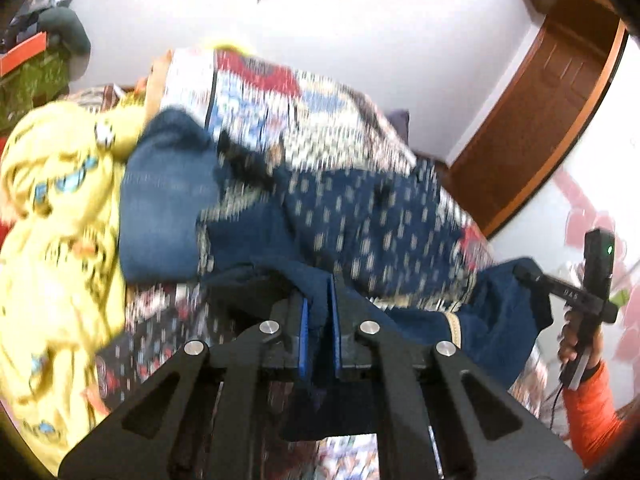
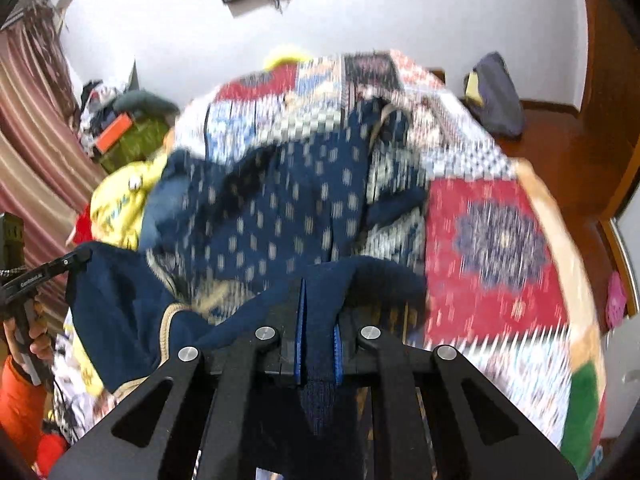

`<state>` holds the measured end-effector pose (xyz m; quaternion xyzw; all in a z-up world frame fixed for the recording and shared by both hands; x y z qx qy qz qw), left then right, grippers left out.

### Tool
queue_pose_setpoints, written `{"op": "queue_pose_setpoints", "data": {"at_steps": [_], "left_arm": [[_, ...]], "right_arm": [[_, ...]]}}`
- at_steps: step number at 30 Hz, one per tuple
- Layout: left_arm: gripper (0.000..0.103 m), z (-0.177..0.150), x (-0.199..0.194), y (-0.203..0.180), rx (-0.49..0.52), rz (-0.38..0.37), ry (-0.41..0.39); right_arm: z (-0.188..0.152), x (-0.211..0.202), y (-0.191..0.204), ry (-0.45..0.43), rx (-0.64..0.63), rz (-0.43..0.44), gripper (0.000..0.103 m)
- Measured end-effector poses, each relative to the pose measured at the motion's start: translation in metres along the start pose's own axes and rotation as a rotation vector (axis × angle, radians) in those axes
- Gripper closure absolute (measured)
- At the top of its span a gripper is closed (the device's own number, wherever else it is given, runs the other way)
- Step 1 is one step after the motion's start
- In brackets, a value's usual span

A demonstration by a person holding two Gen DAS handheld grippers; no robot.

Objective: Fold large clothes

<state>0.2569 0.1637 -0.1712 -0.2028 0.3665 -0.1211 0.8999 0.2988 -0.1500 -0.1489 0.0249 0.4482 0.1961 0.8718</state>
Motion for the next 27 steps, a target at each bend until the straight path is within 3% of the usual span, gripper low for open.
{"op": "queue_pose_setpoints", "data": {"at_steps": [4, 8, 18, 24, 27], "left_arm": [[0.095, 0.044, 0.007, 0.008, -0.026, 0.013, -0.089], [0.095, 0.066, 0.031, 0.037, -0.085, 0.078, -0.115], [0.095, 0.041, 0.125, 0.117, -0.228, 0.183, 0.036], [0.093, 0.03, 0.155, 0.119, -0.175, 0.225, 0.094], [0.093, 0.029, 0.155, 0.112, -0.118, 0.243, 0.116]], "right_arm": [[0.038, 0.012, -0.014, -0.029, 0.041, 0.001, 0.093], [0.056, 0.047, -0.027, 0.015, 0.075, -0.011, 0.093], [0.055, 0.129, -0.052, 0.136, 0.141, 0.026, 0.093], [0.049, 0.134, -0.051, 0.159, 0.1, 0.037, 0.092], [0.048, 0.127, -0.054, 0.189, 0.114, 0.047, 0.086]]}}
Point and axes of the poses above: each gripper's, at about its wrist camera, not at the fingertips, and x roughly the way its jaws point, y to its left, z to its top, the point moved 4 cm from there along x, roughly the way its jaws point, and after that the axes turned 9 degrees about -z, right-handed, at the moved point
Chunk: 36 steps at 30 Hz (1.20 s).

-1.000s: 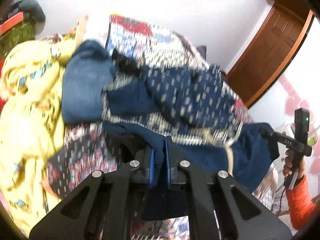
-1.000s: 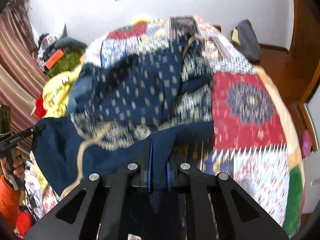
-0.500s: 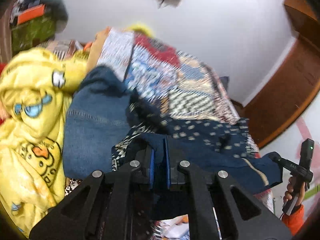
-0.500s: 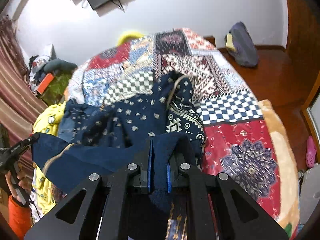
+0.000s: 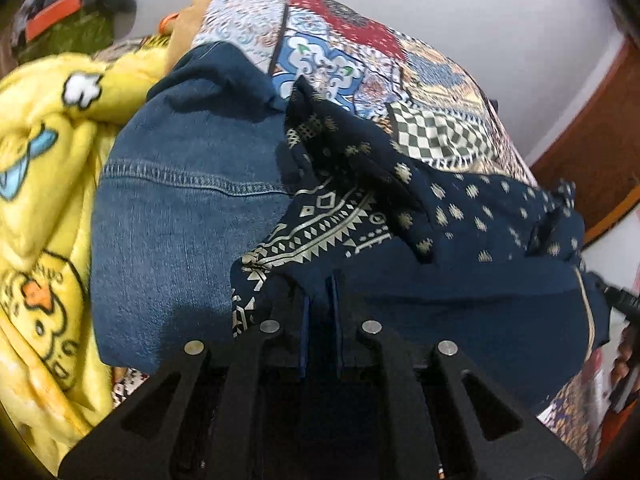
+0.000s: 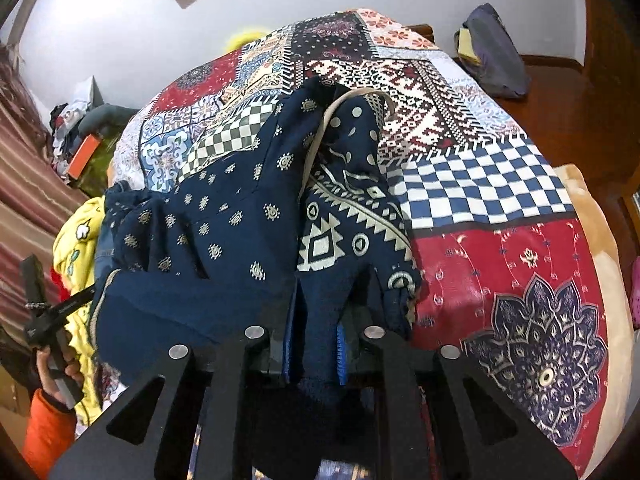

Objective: Fold large clothes

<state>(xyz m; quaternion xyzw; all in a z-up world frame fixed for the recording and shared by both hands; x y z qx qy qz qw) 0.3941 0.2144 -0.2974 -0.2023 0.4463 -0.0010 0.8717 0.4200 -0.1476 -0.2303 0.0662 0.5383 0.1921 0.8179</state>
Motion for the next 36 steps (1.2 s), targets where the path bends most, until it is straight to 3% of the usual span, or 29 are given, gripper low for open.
{"op": "queue_pose_setpoints", "data": {"at_steps": [4, 5, 6, 7, 8, 10, 16, 22, 29, 31, 35, 36], "left_arm": [[0.088, -0.002, -0.012, -0.01, 0.062, -0.017, 0.043], [0.08, -0.002, -0.018, -0.012, 0.067, -0.032, 0.05], [0.069, -0.002, -0.024, -0.014, 0.07, -0.053, 0.052], [0.064, -0.003, -0.03, -0.015, 0.071, -0.071, 0.047], [0.056, -0.003, -0.037, -0.017, 0.074, -0.084, 0.039], [0.053, -0.008, -0.051, -0.019, 0.087, -0.098, 0.029], [0.053, -0.026, -0.062, -0.014, 0.069, -0.119, 0.055], [0.053, -0.049, -0.046, -0.007, 0.007, -0.174, 0.116], [0.053, -0.052, -0.029, -0.005, -0.018, -0.172, 0.12], [0.06, -0.049, -0.028, -0.008, 0.0, -0.163, 0.109], [0.086, -0.042, -0.029, -0.017, 0.034, -0.162, 0.103], [0.092, -0.04, -0.031, -0.02, 0.047, -0.15, 0.098]], "right_arm": [[-0.003, -0.015, -0.002, -0.006, -0.01, -0.042, 0.081], [-0.004, -0.021, -0.003, -0.016, -0.01, -0.064, 0.079], [-0.006, -0.028, -0.004, -0.029, -0.01, -0.086, 0.072], [-0.007, -0.035, -0.005, -0.044, -0.011, -0.091, 0.063], [-0.008, -0.039, -0.005, -0.055, -0.013, -0.087, 0.06], [-0.014, -0.052, -0.005, -0.074, -0.016, -0.074, 0.059], [-0.031, -0.062, 0.001, -0.066, -0.027, -0.058, 0.059], [-0.053, -0.045, 0.006, -0.012, -0.02, -0.05, 0.059], [-0.062, -0.013, 0.006, 0.051, 0.005, -0.037, 0.059], [-0.057, -0.012, 0.01, 0.037, 0.005, -0.01, 0.059], [-0.049, -0.012, 0.023, 0.017, -0.023, 0.028, 0.06], [-0.047, -0.013, 0.027, 0.011, -0.037, 0.025, 0.069]]}}
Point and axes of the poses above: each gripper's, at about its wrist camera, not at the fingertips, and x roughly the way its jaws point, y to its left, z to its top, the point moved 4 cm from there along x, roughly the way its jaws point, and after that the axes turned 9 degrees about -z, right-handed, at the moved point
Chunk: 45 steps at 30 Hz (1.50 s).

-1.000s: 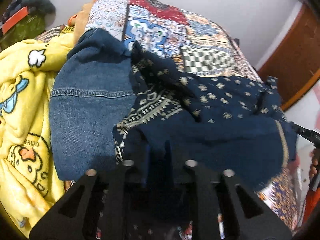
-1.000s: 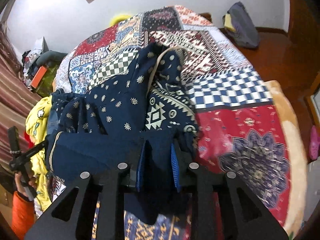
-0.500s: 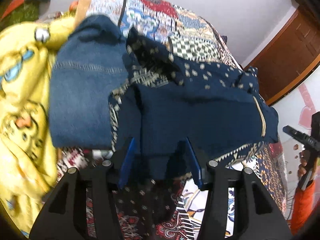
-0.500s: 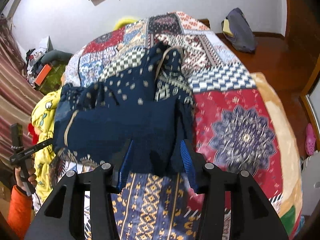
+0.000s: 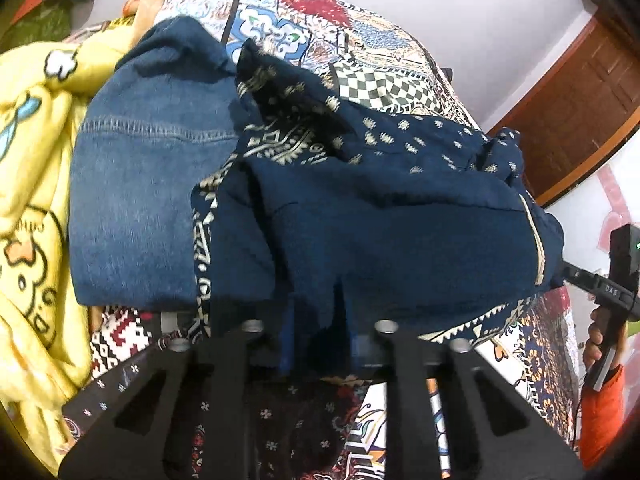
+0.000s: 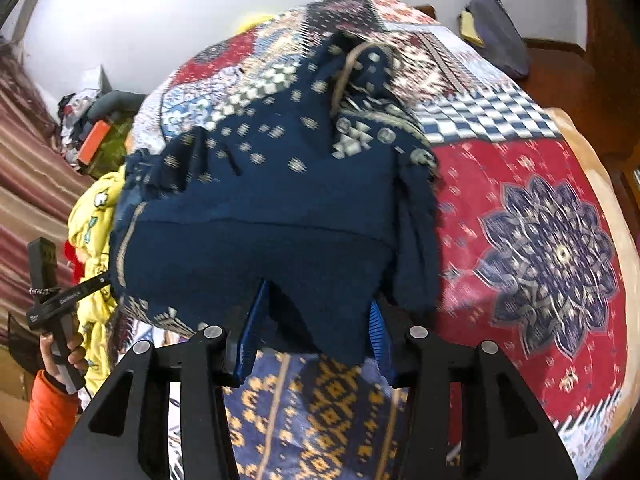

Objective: Fold large clothes

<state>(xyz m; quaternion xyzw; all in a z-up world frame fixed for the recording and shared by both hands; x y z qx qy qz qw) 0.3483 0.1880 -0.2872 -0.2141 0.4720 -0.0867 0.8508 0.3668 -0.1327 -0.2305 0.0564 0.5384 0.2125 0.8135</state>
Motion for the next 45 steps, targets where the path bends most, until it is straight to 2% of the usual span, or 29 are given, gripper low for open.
{"op": "queue_pose_setpoints", "data": {"at_steps": [1, 3, 5, 9, 12, 15, 18, 20, 24, 26, 29, 31, 33, 35, 36, 37, 38, 39, 41, 42, 45], "left_arm": [[0.094, 0.003, 0.0, -0.002, 0.013, 0.013, -0.004], [0.096, 0.007, -0.004, -0.008, 0.037, 0.038, -0.015], [0.097, 0.014, -0.009, -0.016, 0.052, 0.016, -0.033], [0.098, 0.04, -0.025, -0.033, 0.081, -0.013, -0.091], [0.098, 0.07, -0.042, -0.044, 0.088, -0.028, -0.17], [0.098, 0.101, -0.052, -0.047, 0.07, -0.037, -0.26], [0.099, 0.13, -0.044, -0.041, 0.037, -0.014, -0.296], [0.099, 0.142, -0.033, -0.033, 0.008, -0.016, -0.294], [0.1, 0.149, -0.001, -0.01, -0.045, 0.031, -0.259], [0.1, 0.147, 0.024, 0.011, -0.099, 0.059, -0.212], [0.099, 0.141, 0.054, 0.036, -0.167, 0.053, -0.139], [0.099, 0.135, 0.067, 0.045, -0.176, 0.049, -0.106], [0.099, 0.13, 0.072, 0.045, -0.165, 0.051, -0.096], [0.099, 0.127, 0.07, 0.042, -0.147, 0.055, -0.101], [0.098, 0.126, 0.068, 0.04, -0.134, 0.061, -0.096], [0.096, 0.126, 0.066, 0.038, -0.126, 0.066, -0.09], [0.089, 0.126, 0.064, 0.037, -0.12, 0.072, -0.082], [0.074, 0.127, 0.06, 0.037, -0.115, 0.077, -0.078], [0.055, 0.129, 0.047, 0.037, -0.095, 0.085, -0.105], [0.049, 0.129, 0.039, 0.036, -0.078, 0.081, -0.127], [0.045, 0.128, 0.016, 0.035, -0.022, 0.09, -0.156]], "right_arm": [[0.003, 0.0, 0.004, -0.005, -0.022, -0.014, 0.078], [0.01, -0.004, 0.01, -0.034, -0.047, -0.028, 0.085], [0.019, -0.012, 0.014, -0.082, -0.067, -0.037, 0.09], [0.05, -0.03, 0.017, -0.172, -0.078, -0.046, 0.095], [0.082, -0.041, 0.017, -0.23, -0.071, -0.079, 0.096], [0.112, -0.04, 0.008, -0.233, -0.005, -0.088, 0.097], [0.135, -0.033, 0.0, -0.23, 0.053, -0.08, 0.097], [0.143, -0.026, -0.003, -0.235, 0.055, -0.107, 0.097], [0.146, -0.007, -0.005, -0.214, 0.027, -0.132, 0.097], [0.14, -0.002, -0.003, -0.222, -0.011, -0.154, 0.097], [0.127, 0.004, 0.003, -0.23, -0.086, -0.192, 0.097], [0.117, 0.009, 0.01, -0.214, -0.158, -0.205, 0.097], [0.111, 0.014, 0.014, -0.192, -0.208, -0.207, 0.092], [0.105, 0.02, 0.018, -0.177, -0.253, -0.243, 0.071], [0.104, 0.021, 0.019, -0.185, -0.269, -0.262, 0.054], [0.103, 0.022, 0.02, -0.196, -0.281, -0.274, 0.046], [0.104, 0.023, 0.021, -0.207, -0.293, -0.283, 0.046], [0.104, 0.025, 0.021, -0.204, -0.291, -0.283, 0.046], [0.108, 0.033, 0.018, -0.17, -0.264, -0.269, 0.046], [0.11, 0.039, 0.017, -0.148, -0.249, -0.258, 0.046], [0.111, 0.056, 0.011, -0.088, -0.202, -0.22, 0.046]]}}
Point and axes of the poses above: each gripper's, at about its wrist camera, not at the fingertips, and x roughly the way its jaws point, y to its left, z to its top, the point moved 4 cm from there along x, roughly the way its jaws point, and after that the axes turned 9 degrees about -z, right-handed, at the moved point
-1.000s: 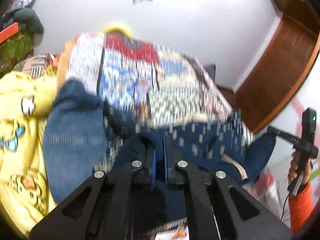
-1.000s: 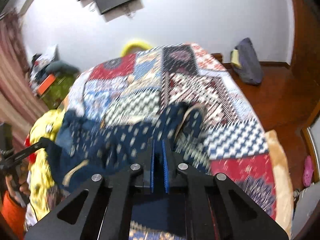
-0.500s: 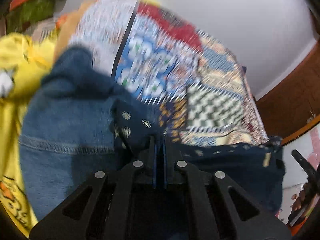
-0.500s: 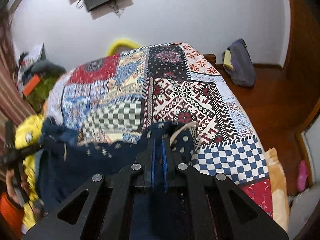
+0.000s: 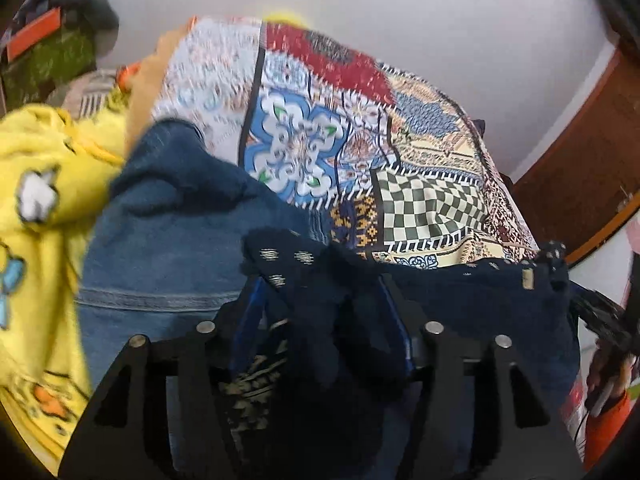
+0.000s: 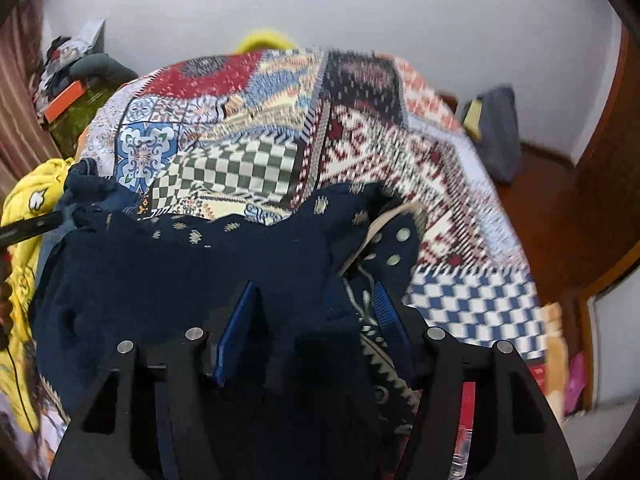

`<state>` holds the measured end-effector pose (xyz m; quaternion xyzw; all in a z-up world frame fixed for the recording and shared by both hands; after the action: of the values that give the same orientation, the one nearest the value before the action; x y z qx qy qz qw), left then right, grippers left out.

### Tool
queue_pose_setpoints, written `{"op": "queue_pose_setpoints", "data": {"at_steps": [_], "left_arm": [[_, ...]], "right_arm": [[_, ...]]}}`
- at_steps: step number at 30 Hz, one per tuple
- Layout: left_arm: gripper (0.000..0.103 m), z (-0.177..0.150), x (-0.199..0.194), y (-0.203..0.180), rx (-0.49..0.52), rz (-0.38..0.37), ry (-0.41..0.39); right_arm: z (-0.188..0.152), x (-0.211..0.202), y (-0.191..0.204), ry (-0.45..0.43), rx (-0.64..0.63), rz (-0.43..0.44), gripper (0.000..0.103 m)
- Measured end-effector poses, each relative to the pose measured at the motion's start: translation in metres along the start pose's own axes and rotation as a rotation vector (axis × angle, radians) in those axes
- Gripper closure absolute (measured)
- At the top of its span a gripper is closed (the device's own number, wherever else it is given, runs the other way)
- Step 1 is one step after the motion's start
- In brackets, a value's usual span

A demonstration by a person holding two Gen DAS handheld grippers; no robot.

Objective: Fold large clothes

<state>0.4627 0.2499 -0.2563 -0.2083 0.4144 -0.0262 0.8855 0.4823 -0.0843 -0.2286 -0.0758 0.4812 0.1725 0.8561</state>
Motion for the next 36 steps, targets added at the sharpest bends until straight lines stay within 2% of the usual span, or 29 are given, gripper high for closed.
{"op": "queue_pose_setpoints", "data": {"at_steps": [2, 3, 5, 9, 14, 16, 17, 18, 19, 20, 24, 27, 33, 36], "left_arm": [[0.037, -0.002, -0.007, 0.004, 0.013, 0.013, 0.001], [0.037, -0.003, -0.008, 0.006, 0.016, 0.018, 0.006], [0.037, -0.01, -0.006, 0.012, 0.027, 0.031, 0.034], [0.037, -0.025, 0.012, 0.02, 0.036, 0.059, 0.1], [0.038, -0.029, 0.033, 0.007, 0.081, 0.064, 0.11], [0.054, -0.028, 0.041, 0.002, 0.094, 0.075, 0.126], [0.07, -0.028, 0.044, -0.001, 0.099, 0.07, 0.136], [0.077, -0.028, 0.045, -0.003, 0.111, 0.086, 0.136], [0.08, -0.027, 0.044, -0.006, 0.137, 0.131, 0.117], [0.09, -0.026, 0.042, -0.009, 0.16, 0.165, 0.096], [0.091, -0.024, 0.032, -0.018, 0.212, 0.246, 0.033], [0.091, -0.02, 0.032, -0.017, 0.21, 0.273, 0.023], [0.092, -0.019, 0.026, -0.009, 0.193, 0.299, -0.021], [0.092, -0.024, 0.034, -0.004, 0.184, 0.31, 0.012]], "right_arm": [[-0.002, 0.008, -0.001, 0.022, 0.038, 0.037, 0.046], [-0.003, 0.009, -0.003, 0.018, 0.066, 0.056, 0.048], [-0.005, 0.008, -0.002, 0.011, 0.091, 0.101, 0.063], [-0.006, -0.004, 0.003, -0.027, 0.056, 0.072, 0.085], [-0.003, -0.032, -0.002, -0.089, 0.061, 0.056, 0.091], [0.003, -0.044, -0.005, -0.12, 0.056, 0.034, 0.092], [0.007, -0.048, -0.006, -0.131, 0.054, 0.031, 0.092], [0.012, -0.051, -0.006, -0.146, 0.052, 0.028, 0.092], [0.016, -0.057, -0.007, -0.165, 0.049, 0.026, 0.092], [0.022, -0.064, -0.005, -0.187, 0.041, 0.027, 0.092], [0.043, -0.07, 0.003, -0.234, 0.017, 0.004, 0.092], [0.048, -0.056, 0.002, -0.22, 0.04, -0.031, 0.092], [0.026, 0.001, -0.015, -0.074, 0.106, -0.082, 0.092], [0.012, 0.02, -0.014, -0.016, 0.08, -0.097, 0.092]]}}
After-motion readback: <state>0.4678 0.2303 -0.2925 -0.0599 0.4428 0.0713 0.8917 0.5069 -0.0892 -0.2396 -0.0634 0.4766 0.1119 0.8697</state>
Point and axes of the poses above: each gripper's, at about its wrist camera, not at the fingertips, and x roughly the way its jaws point, y to its left, z to its top, the point moved 4 cm from there along x, roughly the way its jaws point, and after that the axes turned 9 degrees about -z, right-handed, at the moved point
